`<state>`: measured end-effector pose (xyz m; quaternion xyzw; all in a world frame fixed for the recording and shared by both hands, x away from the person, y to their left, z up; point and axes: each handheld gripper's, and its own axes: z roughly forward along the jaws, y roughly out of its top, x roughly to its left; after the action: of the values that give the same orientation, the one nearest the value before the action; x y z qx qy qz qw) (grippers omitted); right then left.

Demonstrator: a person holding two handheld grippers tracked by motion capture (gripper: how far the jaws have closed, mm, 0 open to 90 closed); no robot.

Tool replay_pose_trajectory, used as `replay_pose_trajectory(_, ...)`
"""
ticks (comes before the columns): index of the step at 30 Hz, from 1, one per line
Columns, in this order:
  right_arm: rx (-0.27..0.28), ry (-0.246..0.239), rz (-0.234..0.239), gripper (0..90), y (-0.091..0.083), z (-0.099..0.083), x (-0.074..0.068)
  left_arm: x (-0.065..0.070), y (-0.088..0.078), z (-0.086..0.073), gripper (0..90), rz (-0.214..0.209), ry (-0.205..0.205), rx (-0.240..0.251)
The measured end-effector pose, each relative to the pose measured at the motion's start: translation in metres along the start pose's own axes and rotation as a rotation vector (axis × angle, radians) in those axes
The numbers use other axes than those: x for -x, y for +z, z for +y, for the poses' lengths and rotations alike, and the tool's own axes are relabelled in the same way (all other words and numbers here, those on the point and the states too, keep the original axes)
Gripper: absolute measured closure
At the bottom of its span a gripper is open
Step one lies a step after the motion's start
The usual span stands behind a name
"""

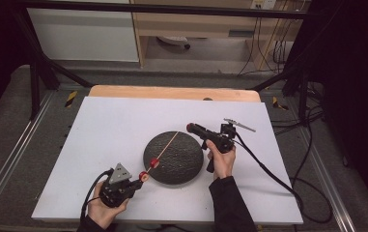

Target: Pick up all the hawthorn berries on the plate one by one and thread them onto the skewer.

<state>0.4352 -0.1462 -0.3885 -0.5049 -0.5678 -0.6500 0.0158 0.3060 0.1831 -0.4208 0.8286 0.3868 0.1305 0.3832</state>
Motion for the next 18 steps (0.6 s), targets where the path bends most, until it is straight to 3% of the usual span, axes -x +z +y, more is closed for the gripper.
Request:
replay_pose_trajectory(13,0.137,0.065,0.038,61.1,0.006,-0.007,-0.002,0.01,0.001,0.001,88.2,-0.017,-0.007,0.031)
replay_pose_trajectory(18,0.161,0.079,0.051,61.1,0.01,-0.014,-0.002,0.011,0.002,0.002,88.2,-0.018,-0.018,0.044)
